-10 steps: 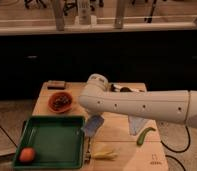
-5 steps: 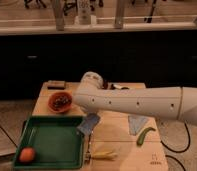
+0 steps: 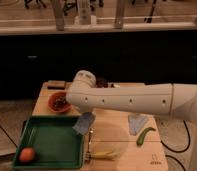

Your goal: Place sponge in tray

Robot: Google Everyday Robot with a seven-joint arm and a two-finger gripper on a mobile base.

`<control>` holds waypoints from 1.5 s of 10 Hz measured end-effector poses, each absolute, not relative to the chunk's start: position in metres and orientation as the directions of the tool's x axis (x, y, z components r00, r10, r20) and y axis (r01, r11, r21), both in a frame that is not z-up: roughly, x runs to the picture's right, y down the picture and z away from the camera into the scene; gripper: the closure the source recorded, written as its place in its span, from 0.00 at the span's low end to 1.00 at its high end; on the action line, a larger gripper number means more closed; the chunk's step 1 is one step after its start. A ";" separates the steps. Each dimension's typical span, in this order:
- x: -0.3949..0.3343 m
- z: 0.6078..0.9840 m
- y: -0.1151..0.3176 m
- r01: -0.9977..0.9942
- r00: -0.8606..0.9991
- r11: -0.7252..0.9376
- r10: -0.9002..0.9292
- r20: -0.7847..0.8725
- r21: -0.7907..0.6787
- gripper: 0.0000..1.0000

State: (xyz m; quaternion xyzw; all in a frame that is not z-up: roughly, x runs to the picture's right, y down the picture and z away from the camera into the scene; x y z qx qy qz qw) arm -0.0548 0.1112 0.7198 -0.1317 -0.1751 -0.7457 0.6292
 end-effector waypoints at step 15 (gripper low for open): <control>-0.119 0.717 0.110 0.927 -0.364 -0.290 -0.844 0.394 0.236 0.99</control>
